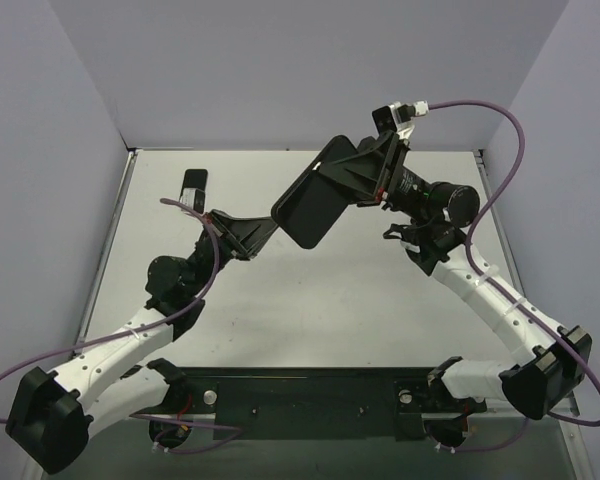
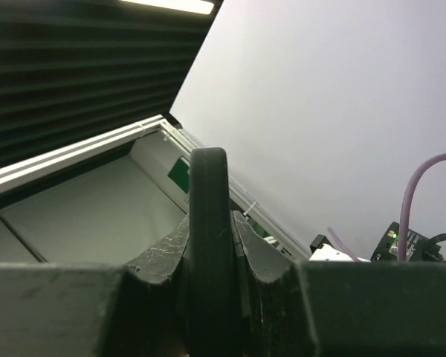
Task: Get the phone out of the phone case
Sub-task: Remove the phone case from the phone.
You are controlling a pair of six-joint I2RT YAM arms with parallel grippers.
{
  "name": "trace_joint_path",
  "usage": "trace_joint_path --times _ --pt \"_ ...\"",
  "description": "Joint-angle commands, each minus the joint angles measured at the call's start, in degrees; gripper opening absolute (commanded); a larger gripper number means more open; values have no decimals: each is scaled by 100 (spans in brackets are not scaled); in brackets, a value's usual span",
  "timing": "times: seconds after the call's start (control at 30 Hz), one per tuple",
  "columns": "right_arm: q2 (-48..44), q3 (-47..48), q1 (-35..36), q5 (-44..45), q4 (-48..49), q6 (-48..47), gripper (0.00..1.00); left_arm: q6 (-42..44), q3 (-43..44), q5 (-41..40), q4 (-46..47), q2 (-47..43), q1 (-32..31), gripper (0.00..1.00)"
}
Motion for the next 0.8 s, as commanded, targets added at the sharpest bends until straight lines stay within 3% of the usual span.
trace_joint_path --times 0.0,0.03,0.1,0.17,0.2,0.27,0.5,0.53,0.77 --pt "-565 209 -55 55 52 -502 0 983 319 85 -1452 -367 17 9" --pt "-654 165 -151 55 -222 -861 0 1237 406 94 -1540 -480 9 32" --pt "-961 51 -327 168 -1022 -1422 0 1642 547 321 -1735 -638 -35 50" --pt "-1277 77 -372 387 -2215 -2396 0 1976 617 454 -1735 -779 -105 59" --pt "-1496 120 -363 572 -3151 -2689 0 2143 627 481 -1691 -815 -158 61" --pt "-1708 34 -320 1204 -3720 -3227 0 2450 653 472 -1534 -903 -403 64" --pt "-1806 -248 -196 1865 -3732 -3518 0 2637 767 156 -444 -614 -870 71" --pt "-1814 -257 -188 1909 -3749 -3571 0 2628 819 139 -417 -491 -931 82" --pt "-1771 -371 -100 2138 -3784 -3703 0 2645 1101 50 -240 -77 -1186 82"
